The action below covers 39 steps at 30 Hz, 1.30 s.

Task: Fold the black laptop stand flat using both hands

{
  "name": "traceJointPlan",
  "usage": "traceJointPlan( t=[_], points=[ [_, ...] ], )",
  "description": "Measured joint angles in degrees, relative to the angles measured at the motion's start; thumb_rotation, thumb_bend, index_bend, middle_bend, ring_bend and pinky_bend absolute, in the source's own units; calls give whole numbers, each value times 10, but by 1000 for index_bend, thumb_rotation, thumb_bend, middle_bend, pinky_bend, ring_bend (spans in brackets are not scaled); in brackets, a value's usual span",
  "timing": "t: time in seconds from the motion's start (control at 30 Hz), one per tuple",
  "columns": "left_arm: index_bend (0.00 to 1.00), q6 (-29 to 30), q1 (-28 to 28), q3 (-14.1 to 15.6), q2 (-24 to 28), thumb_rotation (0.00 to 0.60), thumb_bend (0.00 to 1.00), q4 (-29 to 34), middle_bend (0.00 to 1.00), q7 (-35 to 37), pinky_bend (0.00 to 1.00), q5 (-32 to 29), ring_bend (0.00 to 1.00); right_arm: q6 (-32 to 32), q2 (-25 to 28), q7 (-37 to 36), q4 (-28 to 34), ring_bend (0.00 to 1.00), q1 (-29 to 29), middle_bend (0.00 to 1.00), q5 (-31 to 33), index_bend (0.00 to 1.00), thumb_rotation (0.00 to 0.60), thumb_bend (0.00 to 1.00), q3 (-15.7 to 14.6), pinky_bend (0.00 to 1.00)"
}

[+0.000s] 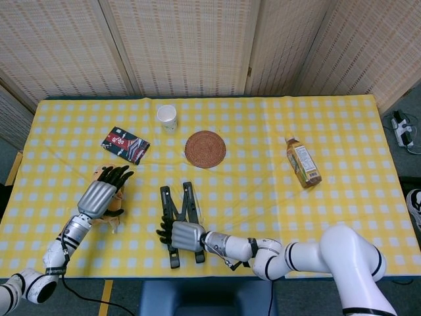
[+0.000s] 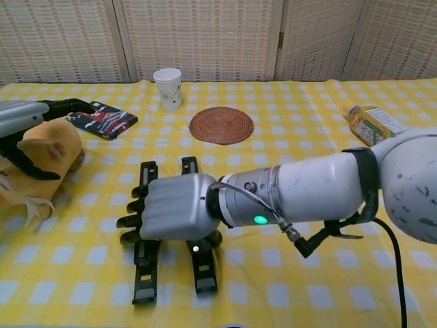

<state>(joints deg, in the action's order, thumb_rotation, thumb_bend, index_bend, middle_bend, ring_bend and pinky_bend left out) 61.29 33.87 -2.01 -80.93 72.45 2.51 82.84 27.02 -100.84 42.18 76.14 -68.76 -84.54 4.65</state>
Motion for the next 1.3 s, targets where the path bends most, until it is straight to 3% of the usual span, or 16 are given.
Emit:
traceJointPlan(
  t=[0.53, 0.7, 1.07, 1.3],
  points=[
    [0, -3, -5, -1, 1, 600, 198, -2, 0, 4, 0, 3, 0, -20, 8, 60, 15, 28, -40, 41, 96, 0, 600, 149, 4, 0],
    [0, -3, -7, -1, 0, 600, 198, -4, 0, 6, 0, 3, 0, -18, 1, 77, 11, 50, -57, 104, 121, 7, 600, 148, -3, 0],
    [0, 0, -11, -2, -1, 600, 198, -7, 0, 9, 0, 7, 0, 8, 1, 78, 19, 125, -72, 253, 142, 231, 600, 148, -22, 15],
    [0, 3, -12, -3, 1, 600, 198, -2, 0, 6, 0, 9, 0, 33, 11, 58, 33, 171, -67, 311, 125, 316, 600, 149, -31, 30]
  ],
)
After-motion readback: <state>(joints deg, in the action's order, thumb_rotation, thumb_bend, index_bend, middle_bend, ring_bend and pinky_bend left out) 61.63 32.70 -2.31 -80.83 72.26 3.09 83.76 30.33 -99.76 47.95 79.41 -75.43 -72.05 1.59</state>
